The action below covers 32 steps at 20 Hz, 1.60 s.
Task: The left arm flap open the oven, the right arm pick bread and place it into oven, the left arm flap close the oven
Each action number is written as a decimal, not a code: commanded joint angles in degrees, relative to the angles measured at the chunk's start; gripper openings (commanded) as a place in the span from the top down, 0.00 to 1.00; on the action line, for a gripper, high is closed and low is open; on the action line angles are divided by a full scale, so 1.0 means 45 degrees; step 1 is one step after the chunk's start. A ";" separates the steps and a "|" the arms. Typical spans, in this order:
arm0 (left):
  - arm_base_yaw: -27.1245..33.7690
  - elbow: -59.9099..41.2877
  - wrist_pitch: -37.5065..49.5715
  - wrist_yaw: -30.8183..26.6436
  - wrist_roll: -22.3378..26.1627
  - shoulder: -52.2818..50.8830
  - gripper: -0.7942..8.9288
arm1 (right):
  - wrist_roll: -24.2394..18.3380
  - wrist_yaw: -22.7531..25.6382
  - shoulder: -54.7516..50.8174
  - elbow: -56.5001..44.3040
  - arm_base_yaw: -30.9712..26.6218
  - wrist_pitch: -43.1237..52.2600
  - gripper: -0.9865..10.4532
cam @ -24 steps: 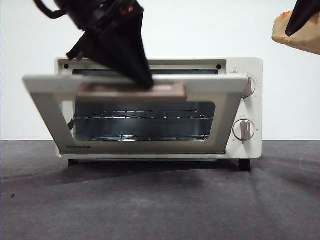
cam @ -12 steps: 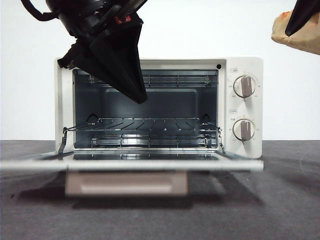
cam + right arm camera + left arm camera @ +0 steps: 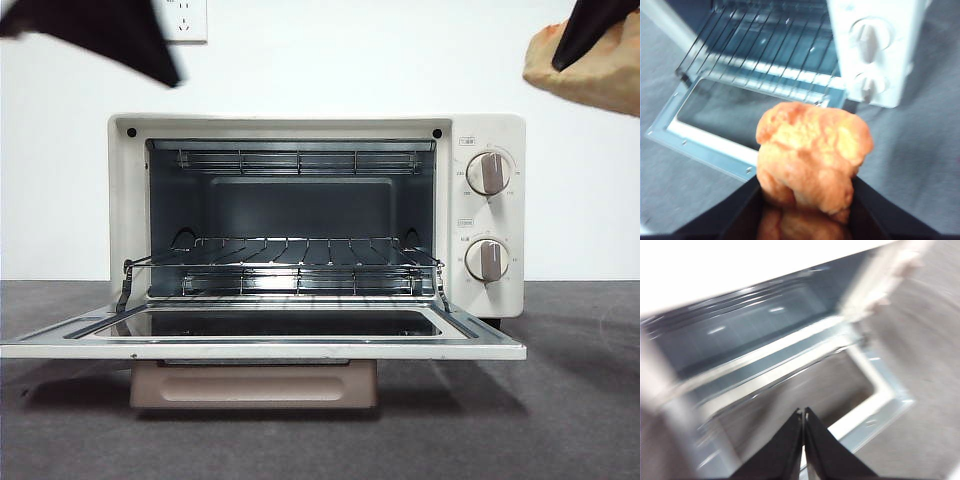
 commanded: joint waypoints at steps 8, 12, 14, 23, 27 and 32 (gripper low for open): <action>0.1758 -0.2914 -0.1865 0.0209 0.0311 -0.3900 0.90 | 0.1413 -0.3206 0.3099 0.0248 0.0743 0.4119 0.74; 0.1758 -0.2929 -0.1831 0.0214 0.0306 -0.4104 0.90 | 0.2516 -0.3045 0.5304 0.0253 0.1379 0.7019 0.74; 0.1758 -0.2929 -0.1831 0.0214 0.0311 -0.4099 0.90 | 0.3036 -0.2443 0.6339 0.0253 0.1515 0.8242 0.74; 0.1753 -0.2929 -0.1749 0.0214 0.0403 -0.4099 0.90 | 0.4070 0.1685 0.9384 0.0296 0.1535 1.2128 0.74; 0.1753 -0.2929 -0.1753 0.0214 0.0505 -0.4099 0.90 | 0.4133 0.2613 1.0054 0.0364 0.1540 1.2594 0.71; 0.1753 -0.2929 -0.1778 0.0214 0.0641 -0.4099 0.90 | 0.4129 0.2841 1.0365 0.0369 0.1535 1.2624 0.68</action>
